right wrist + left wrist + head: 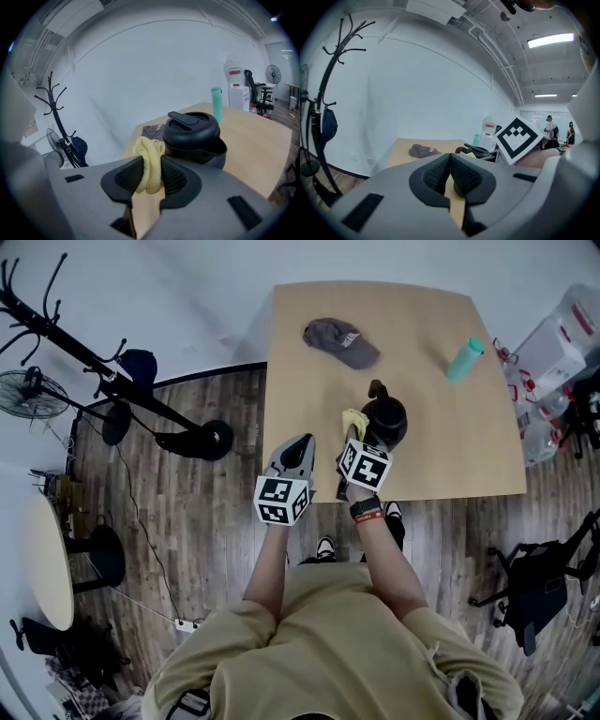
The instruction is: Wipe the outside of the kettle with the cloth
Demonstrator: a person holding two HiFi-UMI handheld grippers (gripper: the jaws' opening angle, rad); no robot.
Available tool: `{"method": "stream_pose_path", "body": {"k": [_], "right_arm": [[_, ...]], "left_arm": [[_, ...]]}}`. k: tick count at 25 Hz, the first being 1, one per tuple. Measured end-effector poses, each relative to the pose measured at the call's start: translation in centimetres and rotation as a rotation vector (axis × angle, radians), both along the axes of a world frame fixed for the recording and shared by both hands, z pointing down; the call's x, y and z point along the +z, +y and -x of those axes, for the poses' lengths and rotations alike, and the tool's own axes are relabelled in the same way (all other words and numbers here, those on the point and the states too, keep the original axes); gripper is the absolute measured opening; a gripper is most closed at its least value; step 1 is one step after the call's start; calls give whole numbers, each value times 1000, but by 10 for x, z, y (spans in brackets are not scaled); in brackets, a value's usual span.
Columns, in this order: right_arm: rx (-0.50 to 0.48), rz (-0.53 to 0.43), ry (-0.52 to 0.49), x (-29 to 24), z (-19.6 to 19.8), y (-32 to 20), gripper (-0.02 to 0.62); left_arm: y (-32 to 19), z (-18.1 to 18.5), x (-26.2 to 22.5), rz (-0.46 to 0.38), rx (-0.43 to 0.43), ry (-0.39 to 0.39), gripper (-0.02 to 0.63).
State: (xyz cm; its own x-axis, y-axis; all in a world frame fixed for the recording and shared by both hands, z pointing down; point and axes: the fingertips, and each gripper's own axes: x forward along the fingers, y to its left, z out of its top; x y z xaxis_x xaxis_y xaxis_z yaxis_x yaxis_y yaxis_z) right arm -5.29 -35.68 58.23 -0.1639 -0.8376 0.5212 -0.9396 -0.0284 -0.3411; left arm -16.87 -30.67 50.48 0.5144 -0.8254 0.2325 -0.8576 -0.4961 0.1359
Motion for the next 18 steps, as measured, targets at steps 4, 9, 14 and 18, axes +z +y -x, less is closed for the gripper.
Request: {"method": "stream_pose_path", "body": {"k": [4, 9, 14, 18], "right_arm": [[48, 22, -26, 6, -5, 5, 118], [69, 40, -56, 13, -10, 15, 118], [54, 32, -58, 14, -13, 21, 118], [36, 30, -67, 16, -19, 28, 118]], "left_arm": [[4, -4, 1, -18, 22, -20, 23], [11, -15, 6, -15, 51, -63, 25], [14, -17, 8, -14, 36, -47, 25], [17, -20, 10, -17, 26, -45, 24]]}}
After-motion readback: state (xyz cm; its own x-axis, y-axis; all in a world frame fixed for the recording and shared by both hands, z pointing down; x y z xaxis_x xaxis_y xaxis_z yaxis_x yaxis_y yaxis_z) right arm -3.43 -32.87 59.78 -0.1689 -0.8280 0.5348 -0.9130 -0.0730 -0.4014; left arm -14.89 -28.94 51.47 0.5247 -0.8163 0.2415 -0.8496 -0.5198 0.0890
